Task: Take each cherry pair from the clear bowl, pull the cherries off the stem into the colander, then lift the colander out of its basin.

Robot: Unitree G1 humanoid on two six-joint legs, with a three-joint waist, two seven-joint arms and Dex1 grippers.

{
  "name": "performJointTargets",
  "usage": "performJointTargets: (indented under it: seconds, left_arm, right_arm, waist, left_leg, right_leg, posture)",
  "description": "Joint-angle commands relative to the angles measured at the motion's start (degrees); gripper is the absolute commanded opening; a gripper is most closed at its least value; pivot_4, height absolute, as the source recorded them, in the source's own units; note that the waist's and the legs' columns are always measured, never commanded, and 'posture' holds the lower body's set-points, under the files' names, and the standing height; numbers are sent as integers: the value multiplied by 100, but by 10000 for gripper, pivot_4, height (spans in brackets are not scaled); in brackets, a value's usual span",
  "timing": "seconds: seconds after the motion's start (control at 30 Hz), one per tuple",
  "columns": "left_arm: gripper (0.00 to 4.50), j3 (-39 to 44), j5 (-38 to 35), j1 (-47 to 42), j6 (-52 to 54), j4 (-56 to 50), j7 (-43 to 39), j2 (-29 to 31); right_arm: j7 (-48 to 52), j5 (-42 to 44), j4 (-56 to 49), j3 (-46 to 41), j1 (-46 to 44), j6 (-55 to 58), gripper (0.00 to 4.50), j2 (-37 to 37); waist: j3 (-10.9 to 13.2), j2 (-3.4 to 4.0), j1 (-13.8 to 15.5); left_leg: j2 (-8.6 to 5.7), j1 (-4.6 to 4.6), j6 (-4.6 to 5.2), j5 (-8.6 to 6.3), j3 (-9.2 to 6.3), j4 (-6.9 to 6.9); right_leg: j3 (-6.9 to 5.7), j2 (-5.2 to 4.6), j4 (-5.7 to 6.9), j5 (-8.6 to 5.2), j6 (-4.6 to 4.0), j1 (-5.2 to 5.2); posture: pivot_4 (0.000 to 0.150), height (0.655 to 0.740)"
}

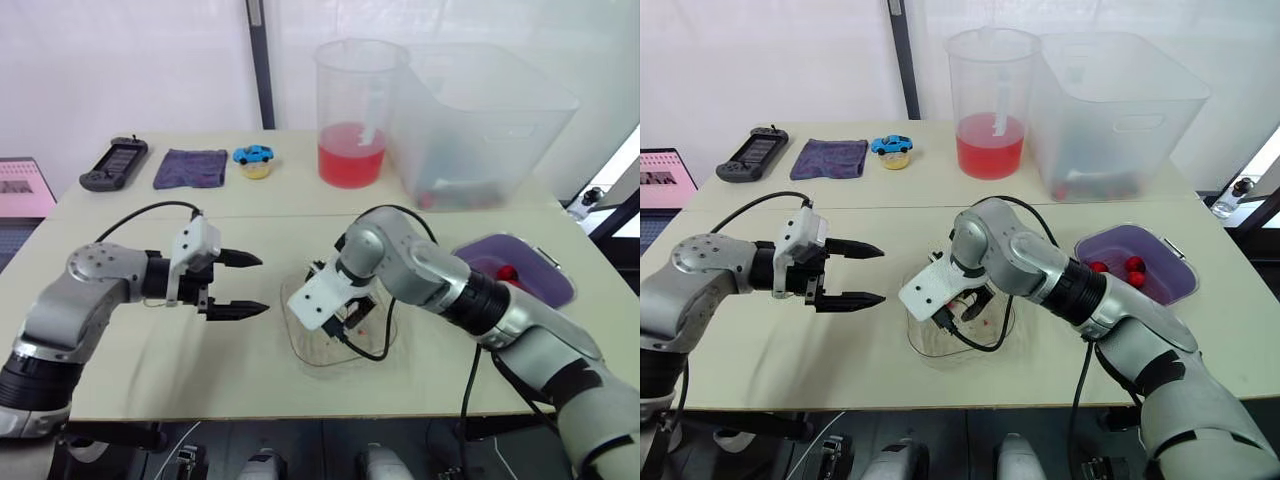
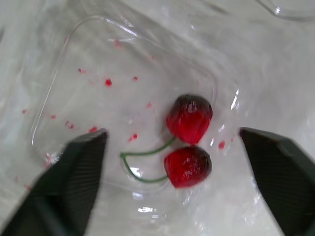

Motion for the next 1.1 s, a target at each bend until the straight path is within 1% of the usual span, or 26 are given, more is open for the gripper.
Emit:
performJointTargets:
  seconds: [0.03,0.13,0.23,0.37,0.47,0.57,0.73,0.87,0.93,1.1]
  left_arm:
    - [45000,48,18,-99,-97,-65,-39,43]
    - [45000,-8,55,-162,-136,-5,-71,10]
    - [45000,-39,79,-217,-152,39,-102,-19]
    - [45000,-59,90,-224,-190,53,-133,-22]
    - [45000,-92,114,-245,-214,88,-154,-35]
    - [45000,-87,133,-275,-227,132,-166,-35]
    - [45000,-99,175,-303,-231,157,-188,-37]
    - [45000,-99,187,-312,-207,148,-194,-39]
    - [45000,-100,196,-322,-202,145,-195,-32]
    - [45000,-106,208,-325,-193,119,-172,-34]
  right_arm:
    - [277,335,-459,-555,-46,537,44716,-86]
    - [369,833,-853,-794,19,1534,44716,-96]
    - [224,846,-967,-859,54,2627,44716,-51]
    - [-113,687,-1054,-543,77,3869,44716,-173]
    - [-415,871,-1163,-358,94,4916,44716,-76]
    - [-744,1080,-1198,-211,49,5545,44716,6]
    - [-1468,1418,-1082,-21,135,6090,44716,168]
    - [-1971,1666,-946,11,133,6194,44716,270]
    - [-2176,1776,-881,36,124,6132,44716,292]
    - [-2351,1996,-913,283,210,5522,44716,121]
  waist:
    - [0,0,-5]
    - [0,0,-4]
    - [0,0,-4]
    - [0,0,-4]
    - [0,0,-5]
    - [0,0,-8]
    - [0,0,-8]
    - [0,0,-8]
    - [0,0,-7]
    - [0,0,-11]
  left_leg:
    - [0,0,1,0,0,0]
    - [1,0,2,-1,-1,0]
    - [1,0,4,-2,-1,0]
    - [0,0,6,-4,-1,0]
    - [0,0,8,-5,0,0]
    - [0,0,9,-5,0,-1]
    - [0,0,10,-6,0,-1]
    - [0,0,11,-6,0,-1]
    - [0,0,14,-8,0,-1]
    - [0,0,16,-9,0,-1]
  right_leg:
    - [0,0,0,0,0,0]
    - [0,1,0,0,0,0]
    - [0,1,0,0,0,0]
    - [0,1,1,0,0,-1]
    - [1,0,1,0,0,-1]
    - [1,1,1,0,0,-2]
    - [1,1,1,0,0,-3]
    - [1,0,1,0,0,-2]
    - [1,0,1,0,0,-2]
    - [1,0,1,0,0,-2]
  posture:
    - [1500,7337]
    - [1500,7337]
    - [1500,7337]
    - [1500,7337]
    - [1500,7337]
    - [1500,7337]
    - [1500,7337]
    - [1500,7337]
    - [1500,7337]
    - [1500,7337]
